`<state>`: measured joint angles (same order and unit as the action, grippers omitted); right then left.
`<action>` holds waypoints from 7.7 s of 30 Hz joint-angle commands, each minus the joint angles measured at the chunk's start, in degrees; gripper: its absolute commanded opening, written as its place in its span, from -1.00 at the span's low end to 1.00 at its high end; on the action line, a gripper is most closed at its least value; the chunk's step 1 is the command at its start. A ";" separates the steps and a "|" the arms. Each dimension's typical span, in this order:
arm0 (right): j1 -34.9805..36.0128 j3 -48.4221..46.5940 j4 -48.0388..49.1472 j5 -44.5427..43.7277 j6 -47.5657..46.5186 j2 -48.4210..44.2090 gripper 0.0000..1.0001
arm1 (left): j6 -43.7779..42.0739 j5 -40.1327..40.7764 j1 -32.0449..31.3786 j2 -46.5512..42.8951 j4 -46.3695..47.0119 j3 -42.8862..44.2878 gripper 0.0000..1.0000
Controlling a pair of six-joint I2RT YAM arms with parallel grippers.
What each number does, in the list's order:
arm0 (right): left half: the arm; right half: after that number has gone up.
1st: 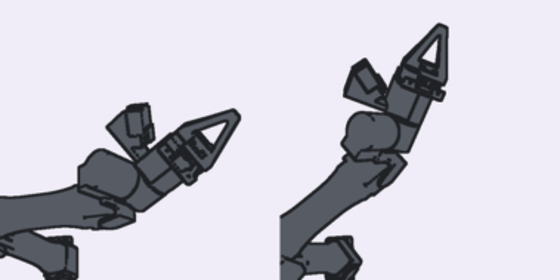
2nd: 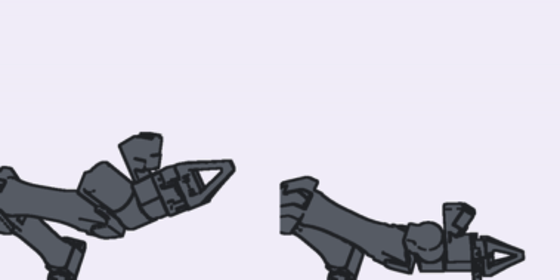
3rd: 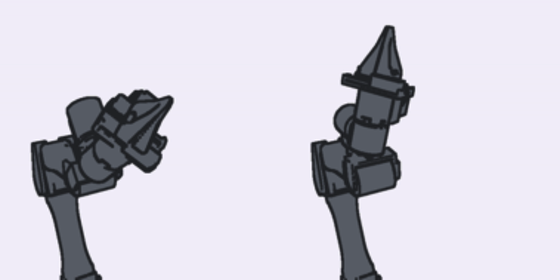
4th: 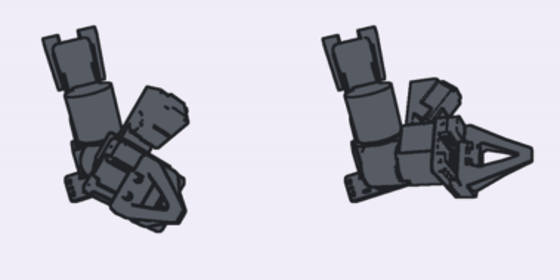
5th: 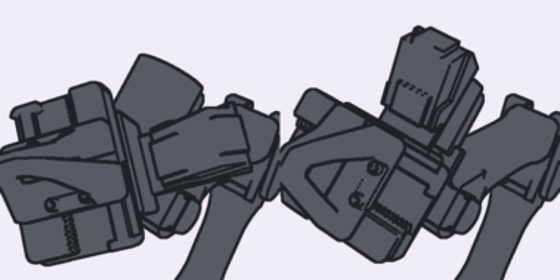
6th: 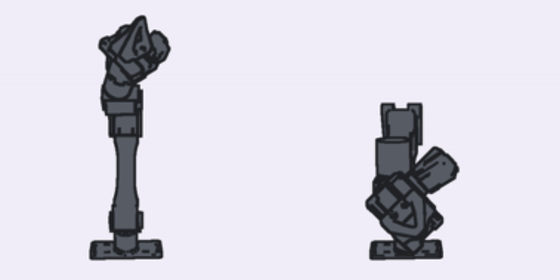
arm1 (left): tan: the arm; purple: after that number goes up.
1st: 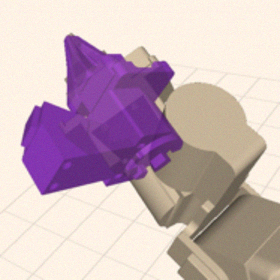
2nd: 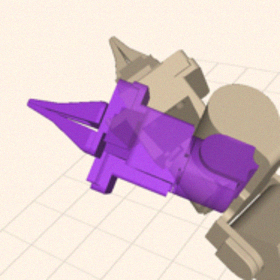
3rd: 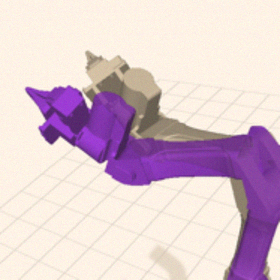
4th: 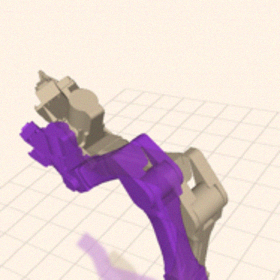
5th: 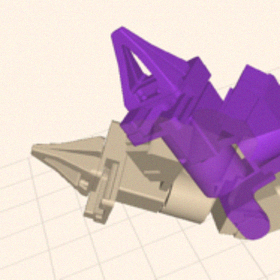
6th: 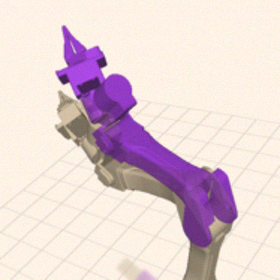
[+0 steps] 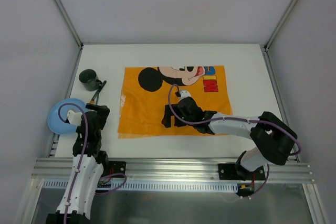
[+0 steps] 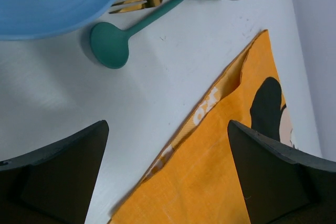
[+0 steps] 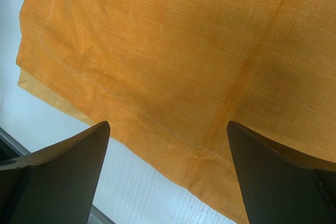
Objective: Set the dinner table for one person
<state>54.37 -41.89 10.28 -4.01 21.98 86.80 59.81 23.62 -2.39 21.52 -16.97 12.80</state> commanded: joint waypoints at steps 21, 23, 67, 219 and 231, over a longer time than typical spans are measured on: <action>0.30 -3.37 1.41 1.29 -2.20 3.46 0.99 | -2.95 -19.12 31.57 5.64 1.41 -2.68 0.98; 0.30 -5.04 -0.42 1.63 -2.73 4.07 0.99 | -1.37 -19.40 32.45 5.03 3.25 -3.65 0.98; 4.96 -21.39 -13.98 -3.72 -2.82 15.06 0.98 | 5.58 -42.43 56.71 51.78 55.64 -13.06 -1.00; -12.80 -53.39 -30.31 8.22 -14.07 10.98 0.99 | -15.25 -16.96 8.37 25.44 -4.73 27.02 0.96; -5.33 -89.88 -44.13 9.38 -14.33 42.23 0.99 | -13.60 -6.92 11.25 22.25 -10.36 26.40 0.98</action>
<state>48.38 -132.33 -30.41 4.80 7.84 130.91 43.94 12.67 6.37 43.40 -25.41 39.55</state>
